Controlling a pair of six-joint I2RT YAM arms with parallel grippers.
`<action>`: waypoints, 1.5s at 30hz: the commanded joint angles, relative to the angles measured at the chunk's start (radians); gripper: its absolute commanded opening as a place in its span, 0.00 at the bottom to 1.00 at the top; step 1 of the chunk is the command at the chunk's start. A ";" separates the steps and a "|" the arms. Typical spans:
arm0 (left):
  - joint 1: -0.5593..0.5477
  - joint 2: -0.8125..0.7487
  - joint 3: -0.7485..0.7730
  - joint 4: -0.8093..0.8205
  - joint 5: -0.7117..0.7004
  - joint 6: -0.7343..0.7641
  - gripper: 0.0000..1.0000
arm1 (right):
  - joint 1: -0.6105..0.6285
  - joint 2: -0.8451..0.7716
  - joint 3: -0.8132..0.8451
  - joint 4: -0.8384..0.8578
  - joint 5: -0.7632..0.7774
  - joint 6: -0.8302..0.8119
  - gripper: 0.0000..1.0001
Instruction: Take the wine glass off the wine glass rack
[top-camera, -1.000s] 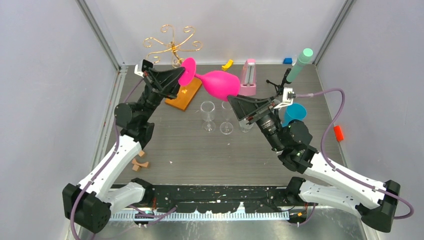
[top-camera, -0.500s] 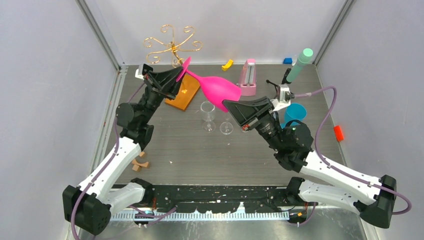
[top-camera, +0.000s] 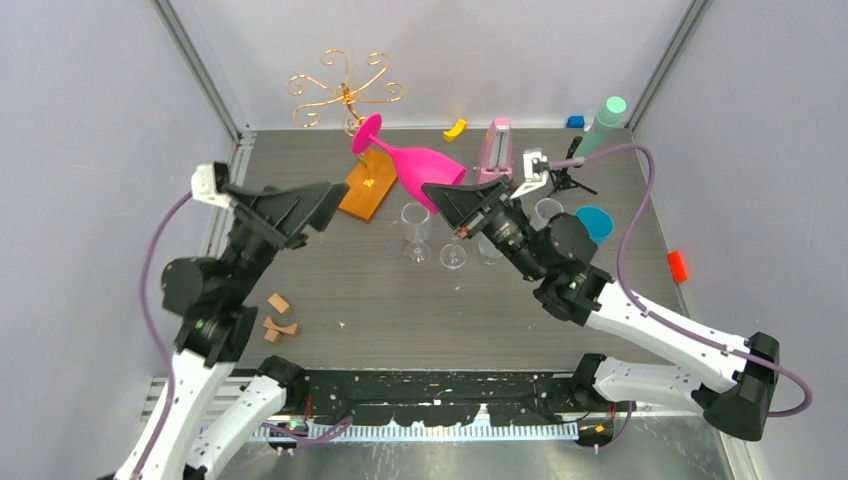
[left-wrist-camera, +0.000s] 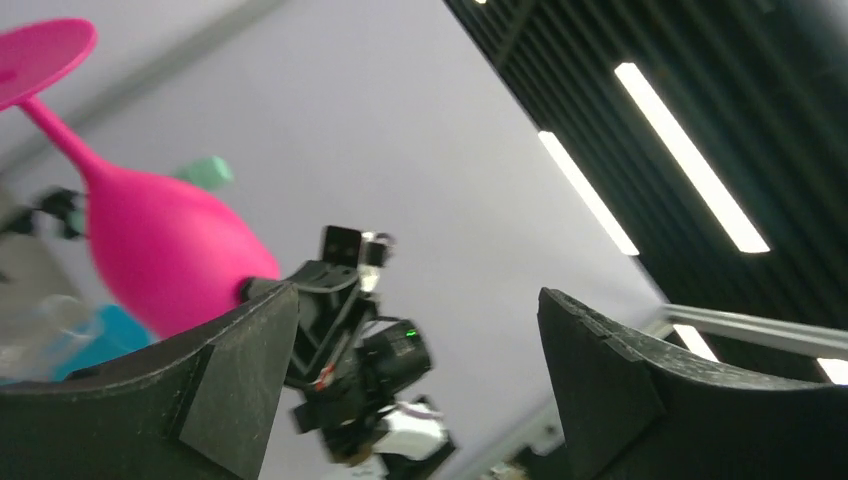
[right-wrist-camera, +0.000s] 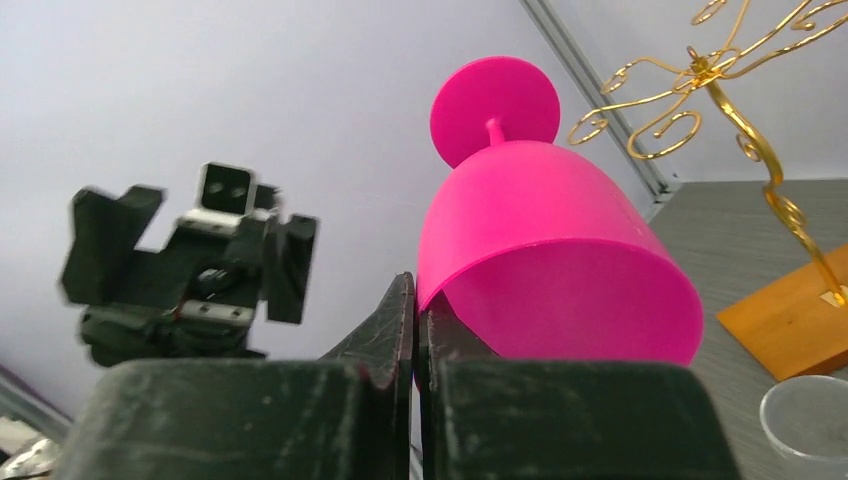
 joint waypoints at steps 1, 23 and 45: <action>-0.003 -0.137 0.065 -0.523 -0.132 0.468 0.92 | -0.001 0.092 0.181 -0.230 0.019 -0.084 0.00; -0.003 -0.238 0.127 -0.947 -0.653 1.006 0.92 | 0.107 0.975 1.089 -1.419 0.080 -0.283 0.00; -0.003 -0.241 0.133 -0.972 -0.696 1.058 0.94 | 0.106 1.197 1.392 -1.531 0.082 -0.337 0.29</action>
